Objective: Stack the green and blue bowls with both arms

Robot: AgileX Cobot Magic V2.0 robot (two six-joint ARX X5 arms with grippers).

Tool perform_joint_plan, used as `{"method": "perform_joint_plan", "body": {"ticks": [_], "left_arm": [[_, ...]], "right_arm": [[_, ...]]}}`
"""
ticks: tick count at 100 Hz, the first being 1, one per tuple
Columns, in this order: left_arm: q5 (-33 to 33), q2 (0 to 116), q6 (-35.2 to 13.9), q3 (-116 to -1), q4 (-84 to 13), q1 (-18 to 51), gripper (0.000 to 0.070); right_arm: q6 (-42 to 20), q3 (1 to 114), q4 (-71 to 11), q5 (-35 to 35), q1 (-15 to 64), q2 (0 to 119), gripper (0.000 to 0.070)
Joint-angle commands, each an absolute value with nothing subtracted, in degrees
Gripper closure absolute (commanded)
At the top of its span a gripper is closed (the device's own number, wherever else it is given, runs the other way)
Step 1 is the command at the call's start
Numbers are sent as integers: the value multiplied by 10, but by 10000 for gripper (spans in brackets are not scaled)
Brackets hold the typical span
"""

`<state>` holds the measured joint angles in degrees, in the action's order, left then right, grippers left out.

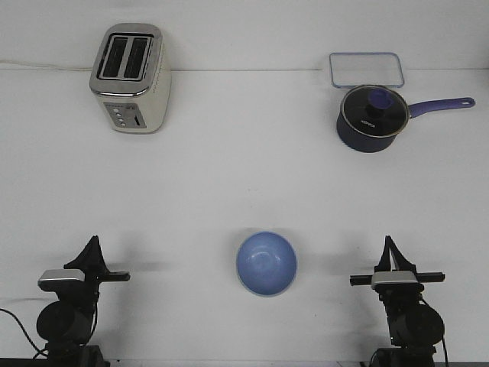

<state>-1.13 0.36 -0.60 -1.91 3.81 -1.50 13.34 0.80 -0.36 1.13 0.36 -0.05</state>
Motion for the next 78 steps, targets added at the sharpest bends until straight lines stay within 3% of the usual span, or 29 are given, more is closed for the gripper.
{"method": "perform_joint_plan", "body": {"ticks": [1,78], "left_arm": [[-9,3,-8,-8,44,-15,686],[-9,3,-8,-8,44,-15,686]], "right_arm": [[149,7,8,11,3,1,700],[157,7,42,15,3,1,700]]}}
